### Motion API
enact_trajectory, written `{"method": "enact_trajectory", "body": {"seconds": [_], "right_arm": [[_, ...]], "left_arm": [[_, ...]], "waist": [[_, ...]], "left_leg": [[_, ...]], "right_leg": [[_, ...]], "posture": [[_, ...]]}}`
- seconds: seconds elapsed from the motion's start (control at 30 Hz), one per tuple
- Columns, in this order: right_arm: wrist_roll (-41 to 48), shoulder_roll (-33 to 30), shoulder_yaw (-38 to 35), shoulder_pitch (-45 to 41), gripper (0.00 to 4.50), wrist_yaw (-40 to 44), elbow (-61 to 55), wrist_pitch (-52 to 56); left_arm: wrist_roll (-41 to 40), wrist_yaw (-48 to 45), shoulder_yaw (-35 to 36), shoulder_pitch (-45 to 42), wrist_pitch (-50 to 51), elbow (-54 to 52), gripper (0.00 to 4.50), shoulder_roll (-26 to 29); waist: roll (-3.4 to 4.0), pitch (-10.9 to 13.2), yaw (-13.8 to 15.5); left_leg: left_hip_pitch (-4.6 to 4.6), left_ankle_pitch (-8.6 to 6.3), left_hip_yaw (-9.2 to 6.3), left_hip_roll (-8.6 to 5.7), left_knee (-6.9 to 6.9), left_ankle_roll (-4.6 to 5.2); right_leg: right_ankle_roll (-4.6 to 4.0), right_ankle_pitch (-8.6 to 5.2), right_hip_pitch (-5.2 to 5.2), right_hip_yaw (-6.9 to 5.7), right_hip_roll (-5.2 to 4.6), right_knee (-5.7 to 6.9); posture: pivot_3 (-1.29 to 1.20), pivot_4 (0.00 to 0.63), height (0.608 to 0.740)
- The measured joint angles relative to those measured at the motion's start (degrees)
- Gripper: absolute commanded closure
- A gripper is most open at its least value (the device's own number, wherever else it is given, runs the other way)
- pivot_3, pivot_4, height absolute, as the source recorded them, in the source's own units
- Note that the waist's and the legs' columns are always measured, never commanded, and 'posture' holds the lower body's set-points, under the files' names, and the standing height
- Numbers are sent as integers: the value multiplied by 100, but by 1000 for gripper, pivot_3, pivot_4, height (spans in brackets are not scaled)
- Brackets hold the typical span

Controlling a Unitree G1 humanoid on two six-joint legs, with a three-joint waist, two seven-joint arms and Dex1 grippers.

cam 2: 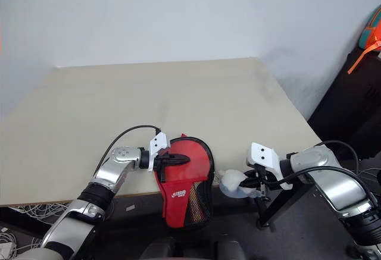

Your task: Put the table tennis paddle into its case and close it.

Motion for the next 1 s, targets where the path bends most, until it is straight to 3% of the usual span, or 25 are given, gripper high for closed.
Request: {"method": "enact_trajectory", "body": {"seconds": [0.57,1.0], "right_arm": [[688,-821,-169,1144,4453,678,-1091,-182],[801,-870,-221,1360,4453,801,-1434,-569]], "left_arm": [[0,-3,-26,-115,13,139,4500,39],[0,82,-5,-163,45,205,4500,29]], "waist": [[-29,1,5],[-46,7,6]], "left_leg": [[1,-6,0,2,5,-2],[1,-13,0,3,5,-12]], "right_leg": [[1,-1,3,-1,-3,-7],[1,-1,3,-2,-3,-7]], "posture": [[0,0,739],[0,0,739]]}}
